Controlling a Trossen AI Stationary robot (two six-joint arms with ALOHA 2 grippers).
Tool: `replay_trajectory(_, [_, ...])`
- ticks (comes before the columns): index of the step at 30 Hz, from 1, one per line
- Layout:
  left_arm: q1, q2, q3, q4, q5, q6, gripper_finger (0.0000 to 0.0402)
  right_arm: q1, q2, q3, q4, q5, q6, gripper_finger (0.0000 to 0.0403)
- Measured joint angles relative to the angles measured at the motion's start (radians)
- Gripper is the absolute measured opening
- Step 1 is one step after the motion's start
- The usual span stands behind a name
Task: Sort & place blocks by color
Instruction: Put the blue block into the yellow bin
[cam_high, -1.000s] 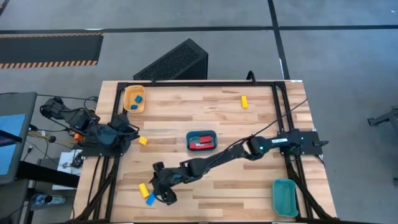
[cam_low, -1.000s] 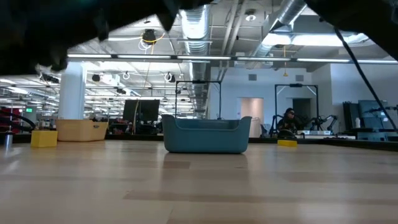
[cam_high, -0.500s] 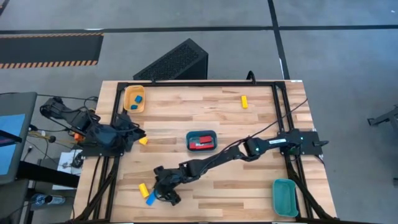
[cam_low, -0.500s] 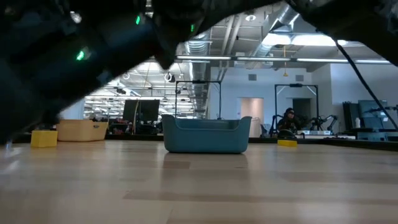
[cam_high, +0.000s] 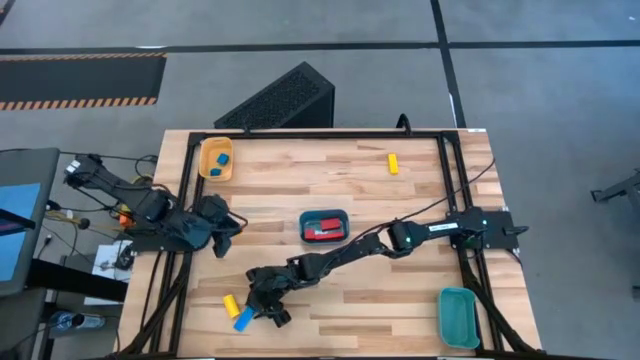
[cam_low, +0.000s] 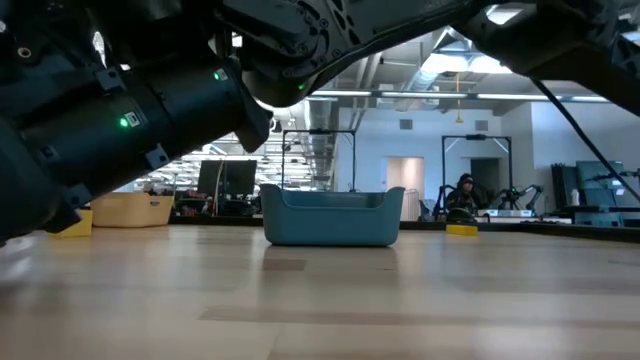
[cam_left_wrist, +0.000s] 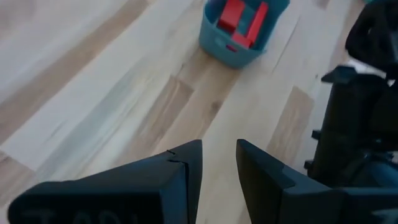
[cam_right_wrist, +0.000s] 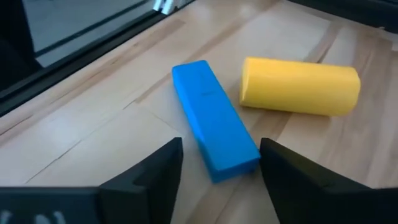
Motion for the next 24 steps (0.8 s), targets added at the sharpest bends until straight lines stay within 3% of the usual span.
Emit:
replay_trajectory(6, [0.000, 0.038, 0.000, 0.005, 0.054, -0.020, 0.0083, -0.002, 0.002, -0.001, -0.013, -0.024, 0.011, 0.0178])
replay_trajectory(12, [0.000, -0.013, 0.001, 0.002, 0.081, -0.023, 0.0083, -0.033, -0.011, 0.001, -0.111, -0.124, 0.006, 0.0084])
replay_trajectory(16, [0.000, -0.074, 0.035, -0.052, 0.012, -0.052, 0.0083, -0.052, -0.060, -0.002, -0.281, -0.161, -0.007, 0.0075])
replay_trajectory(21, [0.000, -0.149, 0.045, -0.069, -0.188, -0.111, 0.0092, -0.073, -0.149, -0.009, -0.359, -0.064, 0.022, 0.0075])
replay_trajectory(24, [0.000, -0.176, 0.045, -0.067, -0.266, -0.088, 0.0115, -0.094, -0.251, -0.008, -0.463, 0.115, 0.017, 0.0075])
